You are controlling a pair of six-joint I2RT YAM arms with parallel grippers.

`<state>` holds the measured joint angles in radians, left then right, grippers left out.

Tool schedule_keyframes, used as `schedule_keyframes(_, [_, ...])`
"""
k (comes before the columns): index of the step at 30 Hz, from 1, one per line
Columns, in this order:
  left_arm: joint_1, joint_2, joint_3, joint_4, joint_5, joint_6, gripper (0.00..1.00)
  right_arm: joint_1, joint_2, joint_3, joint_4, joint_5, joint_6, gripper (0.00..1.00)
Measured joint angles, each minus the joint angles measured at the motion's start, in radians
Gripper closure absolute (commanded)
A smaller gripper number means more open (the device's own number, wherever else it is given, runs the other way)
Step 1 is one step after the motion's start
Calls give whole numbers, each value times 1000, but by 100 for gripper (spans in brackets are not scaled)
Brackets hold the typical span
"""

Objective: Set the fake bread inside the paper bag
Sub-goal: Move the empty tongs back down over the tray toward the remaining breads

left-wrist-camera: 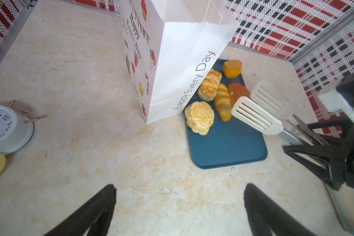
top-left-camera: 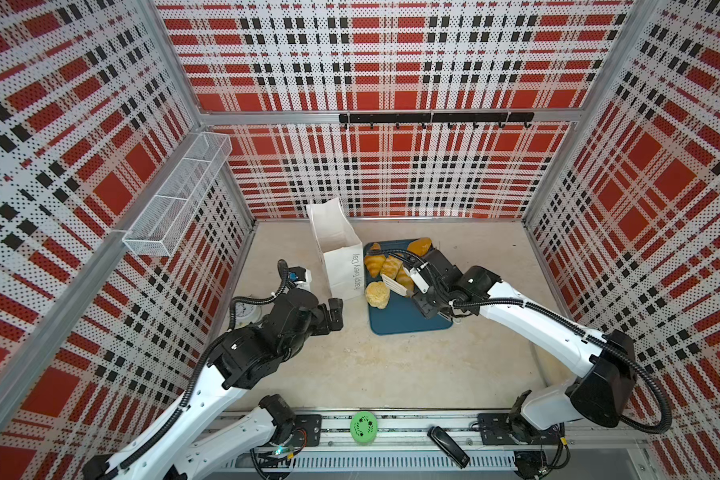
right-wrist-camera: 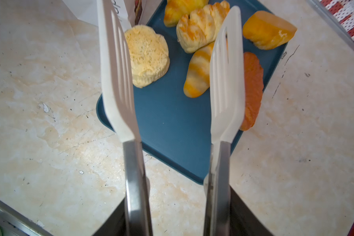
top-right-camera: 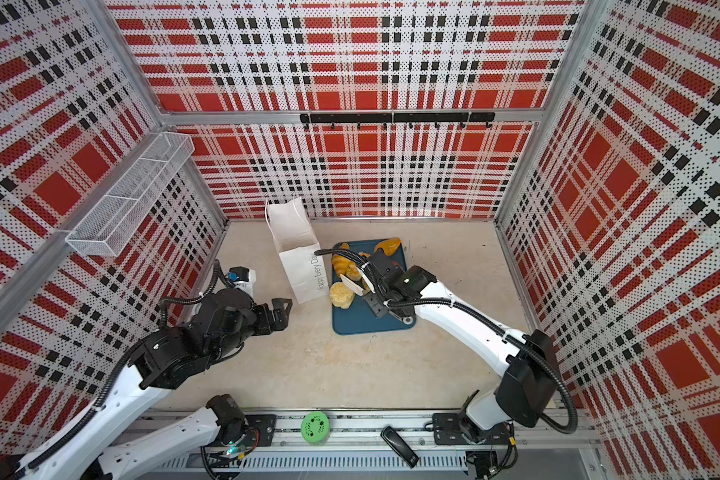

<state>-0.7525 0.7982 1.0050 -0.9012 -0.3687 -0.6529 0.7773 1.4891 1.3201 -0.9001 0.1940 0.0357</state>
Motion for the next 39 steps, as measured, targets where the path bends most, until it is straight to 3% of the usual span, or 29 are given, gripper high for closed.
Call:
schedule_keyframes(20, [-46, 28, -167, 62, 2, -89, 1, 0, 71, -114, 94, -81, 43, 32])
schedule_keyframes(39, [-48, 58, -249, 129, 35, -133, 1, 0, 225, -26, 127, -93, 35, 28])
